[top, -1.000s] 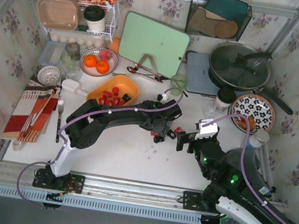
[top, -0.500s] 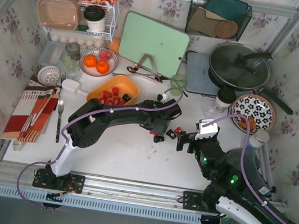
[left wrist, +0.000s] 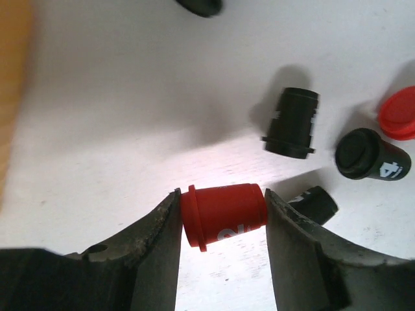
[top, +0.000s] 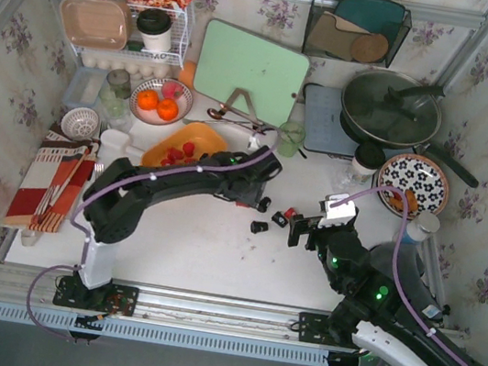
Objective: Mix the coffee capsules in the storage basket
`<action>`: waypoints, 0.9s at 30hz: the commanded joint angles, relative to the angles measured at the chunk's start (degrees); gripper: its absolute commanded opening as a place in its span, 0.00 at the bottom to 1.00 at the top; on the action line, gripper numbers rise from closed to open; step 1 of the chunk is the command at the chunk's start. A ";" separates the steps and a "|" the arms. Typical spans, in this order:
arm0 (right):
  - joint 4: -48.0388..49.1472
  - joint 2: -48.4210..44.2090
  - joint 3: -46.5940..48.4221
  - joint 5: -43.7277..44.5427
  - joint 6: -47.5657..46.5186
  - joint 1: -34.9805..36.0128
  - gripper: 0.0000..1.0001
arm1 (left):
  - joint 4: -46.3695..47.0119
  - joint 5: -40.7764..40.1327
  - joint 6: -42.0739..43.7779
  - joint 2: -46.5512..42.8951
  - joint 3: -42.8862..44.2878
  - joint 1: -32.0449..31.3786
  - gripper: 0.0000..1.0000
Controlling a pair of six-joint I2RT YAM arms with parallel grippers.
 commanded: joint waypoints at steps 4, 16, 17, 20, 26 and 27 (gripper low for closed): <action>1.63 0.11 -0.25 0.13 0.36 0.03 1.00 | 0.97 -1.37 2.27 -8.07 -5.04 8.50 0.50; 1.79 1.32 -0.17 -0.19 0.45 0.07 1.00 | 5.47 1.00 7.10 -11.86 -8.22 27.79 0.54; 1.88 1.48 -0.18 -0.14 0.42 0.03 1.00 | 6.11 1.75 7.52 -10.77 -7.41 28.70 0.54; 2.01 2.00 -0.26 0.06 0.51 -0.03 1.00 | 5.91 2.92 8.47 -6.32 -3.56 30.59 0.54; 1.88 2.07 -0.38 1.08 0.88 -0.03 1.00 | 4.85 3.84 8.63 2.04 3.28 31.61 0.58; 1.88 2.08 -0.35 1.20 0.93 0.02 1.00 | 4.91 3.85 8.63 2.98 4.01 31.74 0.60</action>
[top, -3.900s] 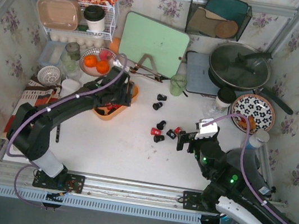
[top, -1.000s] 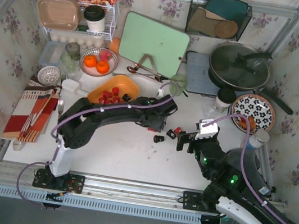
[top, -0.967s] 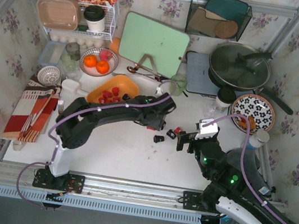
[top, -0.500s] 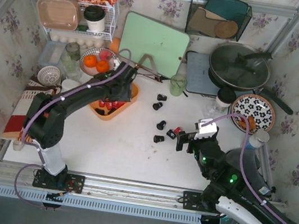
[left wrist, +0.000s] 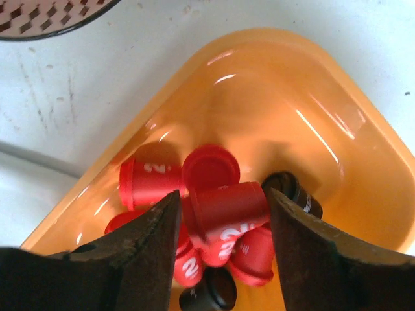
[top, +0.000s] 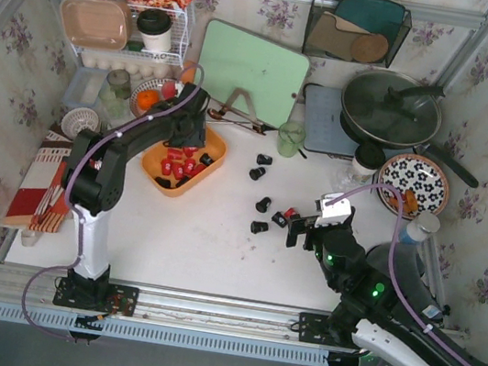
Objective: Mix the coffee capsules in the storage basket
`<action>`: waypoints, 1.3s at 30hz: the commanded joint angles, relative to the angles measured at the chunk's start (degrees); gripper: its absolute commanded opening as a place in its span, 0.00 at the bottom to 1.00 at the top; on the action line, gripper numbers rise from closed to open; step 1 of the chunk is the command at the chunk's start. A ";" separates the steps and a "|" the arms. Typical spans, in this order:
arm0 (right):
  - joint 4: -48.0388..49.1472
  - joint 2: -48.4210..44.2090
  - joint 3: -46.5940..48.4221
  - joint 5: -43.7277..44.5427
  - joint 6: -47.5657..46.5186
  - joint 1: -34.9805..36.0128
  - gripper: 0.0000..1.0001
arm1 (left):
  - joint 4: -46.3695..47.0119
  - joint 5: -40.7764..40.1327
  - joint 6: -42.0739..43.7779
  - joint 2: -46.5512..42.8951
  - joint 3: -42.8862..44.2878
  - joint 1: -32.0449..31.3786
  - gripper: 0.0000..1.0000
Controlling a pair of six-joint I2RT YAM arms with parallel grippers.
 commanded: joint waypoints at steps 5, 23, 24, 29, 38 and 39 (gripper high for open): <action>1.95 0.23 -0.47 1.58 0.73 0.03 1.00 | 0.72 3.40 1.19 5.45 4.78 1.32 0.66; 5.39 9.39 1.76 -6.54 -1.64 0.02 1.00 | 4.92 7.83 0.43 -22.76 -19.80 0.93 0.76; 6.55 10.63 1.73 -7.13 -0.93 -0.02 1.00 | 3.81 8.08 0.17 -24.60 -20.89 0.91 0.75; 13.53 18.15 1.55 -10.48 2.84 0.03 1.00 | -2.14 10.99 -0.76 -35.00 -24.57 0.91 0.75; 23.47 32.51 1.19 -15.09 10.55 0.09 1.00 | -13.56 15.36 2.47 -51.82 -25.64 1.00 0.75; 24.34 33.86 1.01 -15.42 10.84 0.11 1.00 | -13.99 15.67 3.10 -53.30 -25.86 1.00 0.75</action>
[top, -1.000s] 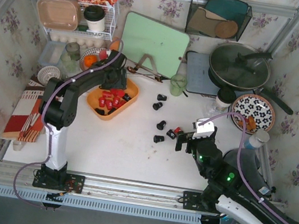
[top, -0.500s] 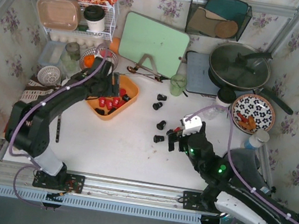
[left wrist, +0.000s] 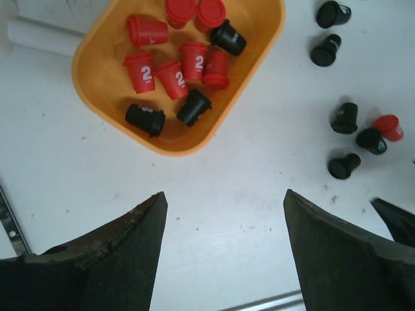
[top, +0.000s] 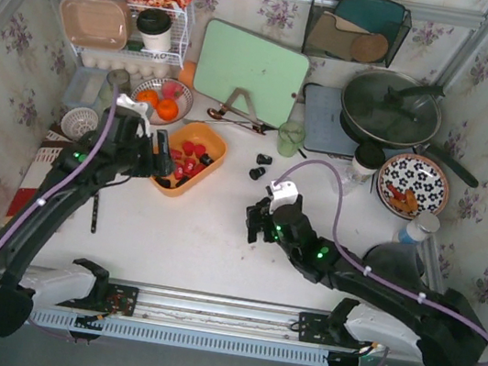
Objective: Mix the coffee capsules in the storage basket
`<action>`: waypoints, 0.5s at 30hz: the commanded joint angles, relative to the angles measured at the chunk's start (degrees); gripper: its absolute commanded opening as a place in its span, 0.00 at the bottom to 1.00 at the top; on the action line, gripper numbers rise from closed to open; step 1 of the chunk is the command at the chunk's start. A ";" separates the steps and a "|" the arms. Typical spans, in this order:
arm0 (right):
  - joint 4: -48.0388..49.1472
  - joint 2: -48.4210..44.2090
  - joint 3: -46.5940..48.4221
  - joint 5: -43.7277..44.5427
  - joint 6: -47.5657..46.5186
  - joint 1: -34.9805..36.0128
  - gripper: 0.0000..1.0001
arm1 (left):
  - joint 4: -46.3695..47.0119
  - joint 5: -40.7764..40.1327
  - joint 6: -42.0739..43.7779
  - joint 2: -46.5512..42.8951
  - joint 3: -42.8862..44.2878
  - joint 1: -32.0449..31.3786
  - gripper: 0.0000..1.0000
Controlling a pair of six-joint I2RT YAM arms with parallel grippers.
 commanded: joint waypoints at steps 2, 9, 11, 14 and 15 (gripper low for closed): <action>8.46 6.82 -0.57 -2.75 4.26 0.12 0.99 | -5.77 3.07 4.34 -6.32 -0.48 0.10 0.75; 10.03 13.46 -0.60 -0.12 3.50 0.12 0.92 | -8.22 -0.20 9.55 -7.87 -0.82 0.10 0.76; 10.53 14.77 -0.67 0.37 3.69 0.12 0.90 | -8.33 -1.06 9.64 -7.45 -1.09 0.33 0.75; 11.41 16.75 -0.73 0.90 4.37 0.12 0.86 | -9.99 1.85 9.56 -6.97 0.43 2.41 0.75; 11.67 17.46 -0.76 0.95 4.68 0.11 0.85 | -10.14 2.19 9.65 -7.09 0.58 3.10 0.75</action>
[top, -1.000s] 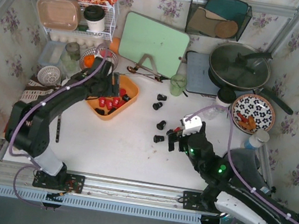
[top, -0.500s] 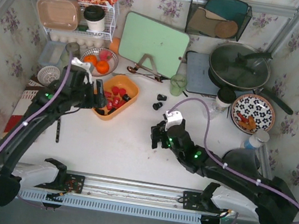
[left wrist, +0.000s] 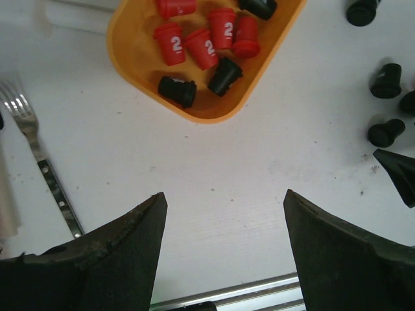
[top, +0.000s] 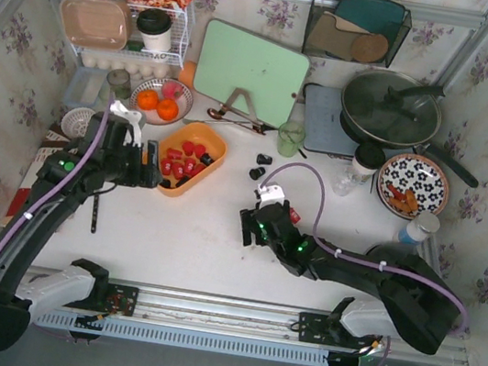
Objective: Mix the coffee capsules in the storage basket
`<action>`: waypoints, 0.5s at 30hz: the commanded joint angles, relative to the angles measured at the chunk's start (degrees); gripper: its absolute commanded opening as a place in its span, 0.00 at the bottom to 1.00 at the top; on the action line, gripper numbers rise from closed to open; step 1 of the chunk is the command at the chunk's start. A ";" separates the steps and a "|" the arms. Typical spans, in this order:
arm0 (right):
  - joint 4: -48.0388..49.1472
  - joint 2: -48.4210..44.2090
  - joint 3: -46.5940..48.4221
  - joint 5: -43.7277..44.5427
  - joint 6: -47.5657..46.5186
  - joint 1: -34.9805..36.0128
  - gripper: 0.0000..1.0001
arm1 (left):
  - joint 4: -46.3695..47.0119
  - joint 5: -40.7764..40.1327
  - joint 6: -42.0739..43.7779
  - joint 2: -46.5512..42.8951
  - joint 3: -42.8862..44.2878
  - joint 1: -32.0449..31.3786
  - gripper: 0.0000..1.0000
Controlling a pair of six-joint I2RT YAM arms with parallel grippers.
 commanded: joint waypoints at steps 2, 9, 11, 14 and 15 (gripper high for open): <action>3.89 3.07 -0.10 1.79 1.93 0.02 0.83 | -1.37 2.81 0.81 -0.47 0.51 3.52 0.75; 6.58 5.55 -0.93 3.14 4.56 -0.13 0.80 | 1.71 7.85 -1.23 -2.92 -2.48 7.27 0.75; 7.86 5.60 -1.38 2.76 4.76 -0.21 0.79 | 1.50 8.40 -1.38 -2.80 -2.39 7.76 0.75; 8.62 6.07 -1.35 2.33 4.87 -0.23 0.75 | 1.57 9.73 -1.62 -2.63 -2.38 8.63 0.75; 8.77 6.22 -1.27 2.09 4.87 -0.34 0.73 | 1.51 10.08 -1.65 -2.59 -2.38 8.98 0.75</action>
